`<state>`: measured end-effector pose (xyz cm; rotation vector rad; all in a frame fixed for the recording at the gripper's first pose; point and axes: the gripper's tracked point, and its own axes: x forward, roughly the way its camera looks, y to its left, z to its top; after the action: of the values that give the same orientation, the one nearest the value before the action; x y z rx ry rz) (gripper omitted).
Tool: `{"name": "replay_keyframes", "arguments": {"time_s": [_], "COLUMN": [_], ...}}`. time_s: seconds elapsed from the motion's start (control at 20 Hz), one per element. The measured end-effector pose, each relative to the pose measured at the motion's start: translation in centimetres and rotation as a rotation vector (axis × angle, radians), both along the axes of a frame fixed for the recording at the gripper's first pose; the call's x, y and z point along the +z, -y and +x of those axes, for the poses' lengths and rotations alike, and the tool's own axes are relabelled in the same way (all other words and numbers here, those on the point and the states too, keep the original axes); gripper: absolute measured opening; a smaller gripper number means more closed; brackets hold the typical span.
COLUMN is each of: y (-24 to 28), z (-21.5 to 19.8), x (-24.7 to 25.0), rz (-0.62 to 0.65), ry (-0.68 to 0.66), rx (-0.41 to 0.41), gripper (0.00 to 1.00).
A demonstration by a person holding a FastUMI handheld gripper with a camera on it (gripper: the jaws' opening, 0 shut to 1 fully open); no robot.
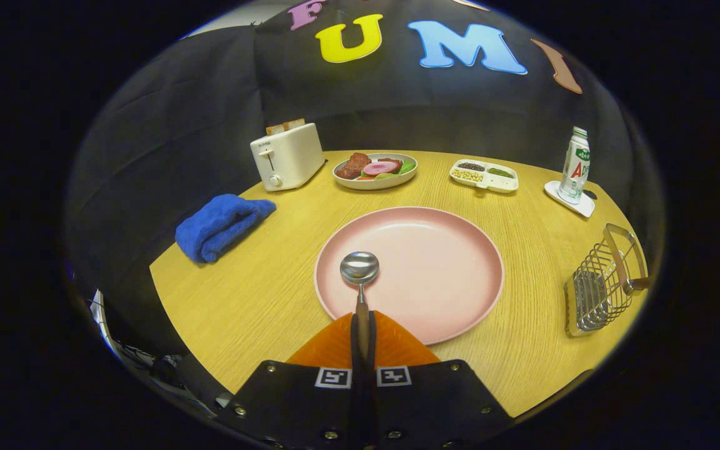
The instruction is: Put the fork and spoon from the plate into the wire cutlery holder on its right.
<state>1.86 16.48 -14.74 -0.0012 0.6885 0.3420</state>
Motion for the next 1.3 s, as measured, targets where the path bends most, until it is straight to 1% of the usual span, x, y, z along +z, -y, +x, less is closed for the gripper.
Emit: {"name": "replay_keyframes", "arguments": {"time_s": [0.25, 0.45, 0.55, 0.7, 0.8, 1.0, 1.3], "y": [1.7, 5.5, 8.5, 14.1, 17.2, 22.2, 25.3], "z": [0.5, 0.3, 0.2, 0.0, -0.6, -1.8, -3.1], "x": [2.1, 5.0, 7.5, 11.5, 13.2, 14.0, 12.6], "rz": [0.008, -0.024, -0.051, -0.117, -0.154, -0.220, -0.286], "ry": [0.035, 0.053, 0.079, 0.139, 0.151, 0.106, -0.011], "rx": [-0.023, -0.018, -0.027, -0.071, -0.094, -0.123, -0.108], "gripper": [0.00, 0.00, 0.01, 0.00, 0.00, 0.01, 0.00]}}
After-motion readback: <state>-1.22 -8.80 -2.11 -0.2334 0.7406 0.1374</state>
